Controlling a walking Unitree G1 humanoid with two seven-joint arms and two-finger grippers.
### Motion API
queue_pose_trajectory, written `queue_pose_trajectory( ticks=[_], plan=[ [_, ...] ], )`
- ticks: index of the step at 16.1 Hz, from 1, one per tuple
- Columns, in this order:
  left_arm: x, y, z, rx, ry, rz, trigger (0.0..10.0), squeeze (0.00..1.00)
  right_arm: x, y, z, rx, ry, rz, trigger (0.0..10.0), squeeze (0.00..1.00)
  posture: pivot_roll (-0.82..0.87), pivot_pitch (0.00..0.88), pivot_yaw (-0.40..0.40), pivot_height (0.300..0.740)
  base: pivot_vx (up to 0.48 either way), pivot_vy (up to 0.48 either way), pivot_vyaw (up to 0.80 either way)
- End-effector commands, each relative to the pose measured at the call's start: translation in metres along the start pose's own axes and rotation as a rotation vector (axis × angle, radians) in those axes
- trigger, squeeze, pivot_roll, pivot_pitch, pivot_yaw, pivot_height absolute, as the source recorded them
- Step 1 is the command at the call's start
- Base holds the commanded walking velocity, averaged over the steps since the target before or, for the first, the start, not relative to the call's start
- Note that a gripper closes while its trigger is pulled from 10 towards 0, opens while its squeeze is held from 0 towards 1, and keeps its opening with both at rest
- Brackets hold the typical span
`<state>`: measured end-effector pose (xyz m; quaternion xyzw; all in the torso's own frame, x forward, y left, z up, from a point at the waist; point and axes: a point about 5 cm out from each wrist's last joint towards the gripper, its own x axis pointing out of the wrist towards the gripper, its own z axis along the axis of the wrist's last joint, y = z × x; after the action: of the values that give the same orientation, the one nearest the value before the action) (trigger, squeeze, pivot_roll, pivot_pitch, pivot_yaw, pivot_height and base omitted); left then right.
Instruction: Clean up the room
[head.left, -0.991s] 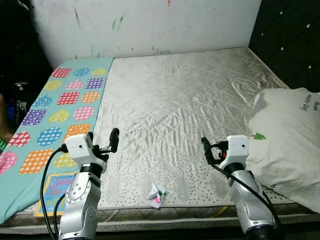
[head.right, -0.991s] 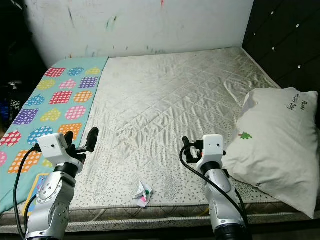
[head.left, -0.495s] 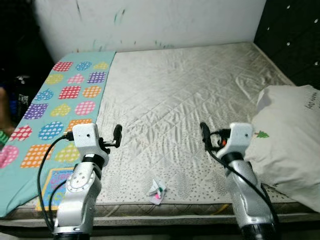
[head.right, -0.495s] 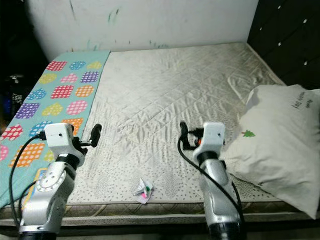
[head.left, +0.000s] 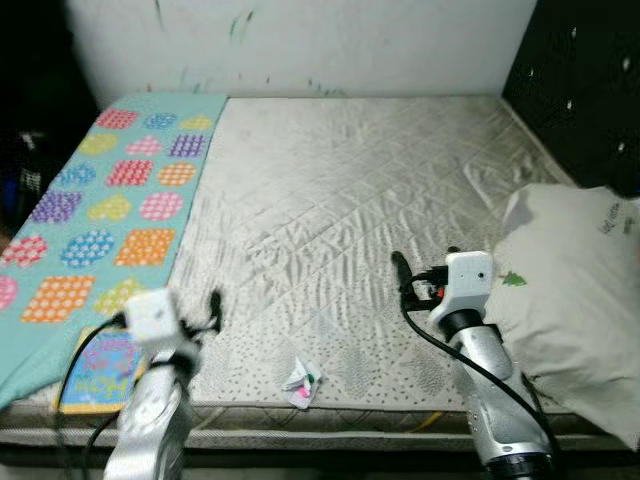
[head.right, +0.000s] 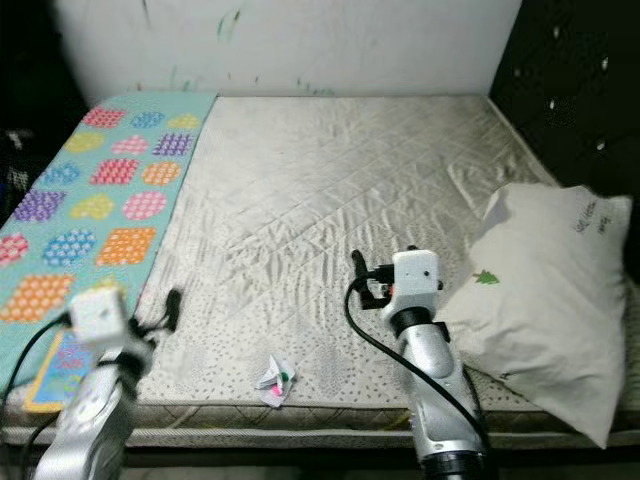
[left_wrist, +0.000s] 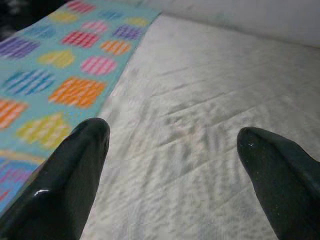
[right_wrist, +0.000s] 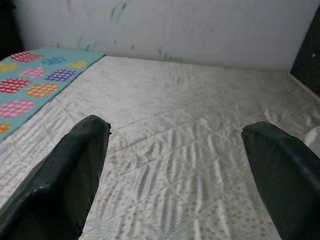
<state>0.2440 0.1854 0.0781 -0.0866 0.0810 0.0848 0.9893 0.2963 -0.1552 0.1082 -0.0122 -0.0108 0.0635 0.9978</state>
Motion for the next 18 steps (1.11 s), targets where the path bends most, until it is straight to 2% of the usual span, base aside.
queue_pose_trajectory(
  ticks=[1, 2, 5, 7, 10, 14, 18],
  plan=[
    [0.002, 0.002, 0.007, 0.000, -0.034, 0.019, 10.0, 0.00, 0.000, 0.002, -0.001, 0.067, 0.007, 0.018, 10.0, 0.00, -0.12, 0.010, 0.005, 0.740, 0.000, 0.000, 0.00],
    [0.006, -0.002, 0.012, 0.020, -0.051, -0.006, 10.0, 0.00, 0.003, 0.004, 0.001, 0.050, -0.007, 0.009, 10.0, 0.00, -0.12, 0.009, 0.012, 0.740, 0.000, 0.000, 0.00],
    [0.016, -0.009, 0.019, 0.050, -0.063, -0.073, 10.0, 0.00, 0.003, 0.010, 0.001, 0.076, -0.025, -0.033, 10.0, 0.00, -0.13, 0.005, 0.065, 0.740, 0.000, 0.000, 0.00],
    [0.021, -0.008, 0.023, 0.084, -0.065, -0.073, 10.0, 0.00, 0.000, 0.010, -0.002, 0.092, -0.023, -0.056, 10.0, 0.00, -0.15, 0.018, 0.093, 0.740, 0.000, 0.000, 0.00],
    [0.021, -0.015, 0.025, 0.065, -0.077, -0.109, 10.0, 0.00, -0.003, 0.008, -0.005, 0.074, 0.002, -0.065, 10.0, 0.00, -0.17, 0.034, 0.101, 0.740, 0.000, 0.000, 0.00],
    [0.018, -0.021, 0.025, 0.026, -0.092, -0.121, 10.0, 0.00, 0.001, 0.006, -0.001, 0.066, -0.020, -0.054, 10.0, 0.00, -0.17, 0.032, 0.080, 0.740, 0.000, 0.000, -0.77],
    [0.018, -0.026, 0.021, 0.003, -0.084, -0.158, 10.0, 0.00, 0.004, 0.004, -0.001, 0.048, -0.019, -0.049, 10.0, 0.00, -0.17, 0.006, 0.077, 0.740, 0.000, 0.000, 0.00]
  ],
)
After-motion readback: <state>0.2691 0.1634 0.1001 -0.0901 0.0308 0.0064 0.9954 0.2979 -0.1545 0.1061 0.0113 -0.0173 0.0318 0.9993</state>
